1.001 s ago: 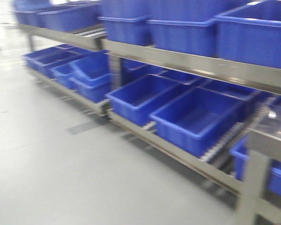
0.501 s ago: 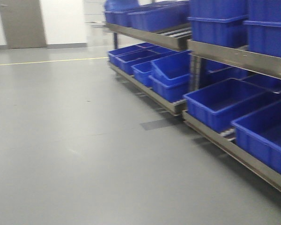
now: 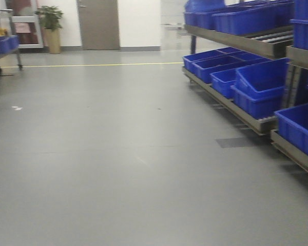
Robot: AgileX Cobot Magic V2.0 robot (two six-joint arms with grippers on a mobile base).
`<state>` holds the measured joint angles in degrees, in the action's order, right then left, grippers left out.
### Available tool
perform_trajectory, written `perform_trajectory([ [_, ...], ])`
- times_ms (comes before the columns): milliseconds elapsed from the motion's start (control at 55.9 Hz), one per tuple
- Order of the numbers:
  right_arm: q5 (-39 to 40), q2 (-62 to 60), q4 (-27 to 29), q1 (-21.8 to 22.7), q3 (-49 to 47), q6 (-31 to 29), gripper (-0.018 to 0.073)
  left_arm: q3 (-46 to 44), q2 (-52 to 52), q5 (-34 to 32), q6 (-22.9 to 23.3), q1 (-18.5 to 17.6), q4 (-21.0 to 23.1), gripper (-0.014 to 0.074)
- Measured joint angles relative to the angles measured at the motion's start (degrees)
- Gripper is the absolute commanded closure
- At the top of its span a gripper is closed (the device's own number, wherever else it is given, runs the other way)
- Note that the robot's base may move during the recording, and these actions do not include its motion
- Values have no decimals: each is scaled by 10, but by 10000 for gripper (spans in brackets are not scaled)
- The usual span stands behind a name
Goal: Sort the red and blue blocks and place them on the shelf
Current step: 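Drive the base away from the table carrying both cubes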
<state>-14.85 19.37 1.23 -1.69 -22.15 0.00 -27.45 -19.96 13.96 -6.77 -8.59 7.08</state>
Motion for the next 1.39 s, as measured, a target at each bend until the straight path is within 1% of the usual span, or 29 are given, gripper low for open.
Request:
perform_trajectory([
  [1394,0,0,0,0,0,0,155,0,0,0,0,0,0,290],
])
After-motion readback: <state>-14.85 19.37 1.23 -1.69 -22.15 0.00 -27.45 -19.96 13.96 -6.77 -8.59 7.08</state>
